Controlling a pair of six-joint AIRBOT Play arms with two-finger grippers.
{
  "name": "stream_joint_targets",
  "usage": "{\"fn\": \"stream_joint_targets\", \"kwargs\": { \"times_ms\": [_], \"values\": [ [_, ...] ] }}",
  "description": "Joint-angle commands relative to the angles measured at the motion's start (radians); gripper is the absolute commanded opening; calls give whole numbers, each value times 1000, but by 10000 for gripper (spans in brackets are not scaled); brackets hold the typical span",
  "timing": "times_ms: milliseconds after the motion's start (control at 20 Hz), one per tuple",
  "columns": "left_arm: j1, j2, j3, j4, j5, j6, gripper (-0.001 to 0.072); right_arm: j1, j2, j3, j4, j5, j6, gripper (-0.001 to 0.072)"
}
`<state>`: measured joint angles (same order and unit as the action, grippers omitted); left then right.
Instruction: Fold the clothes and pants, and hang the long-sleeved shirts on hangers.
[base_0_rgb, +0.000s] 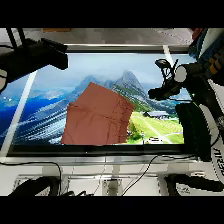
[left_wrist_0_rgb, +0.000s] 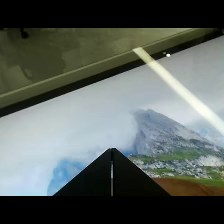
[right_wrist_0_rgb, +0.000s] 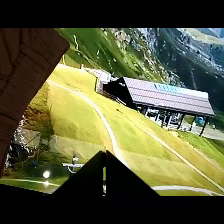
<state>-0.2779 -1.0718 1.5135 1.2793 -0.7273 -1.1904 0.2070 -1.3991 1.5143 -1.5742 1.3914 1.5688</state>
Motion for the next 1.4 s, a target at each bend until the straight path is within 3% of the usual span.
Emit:
{"fn": "stream_joint_targets", "kwargs": {
  "times_ms": [0,800,950,1150,1250,1350],
  "values": [
    [1,-1,0,0,0,0,9,1,1,0,0,0,0,20],
    [0,-1,0,-1,0,0,9,1,1,0,11,-39,-3,19],
    [0,3,0,-1,-6,0,9,1,2,-38,101,43,-182,19],
    [16,43,0,100,-232,0,9,0,43,-360,279,52,-373,19],
    [64,71,-3,211,-404,2,9,0,86,-530,453,31,-494,19],
    [157,117,-55,224,-474,39,9,1,129,-665,691,-83,-586,19]
  ]
}}
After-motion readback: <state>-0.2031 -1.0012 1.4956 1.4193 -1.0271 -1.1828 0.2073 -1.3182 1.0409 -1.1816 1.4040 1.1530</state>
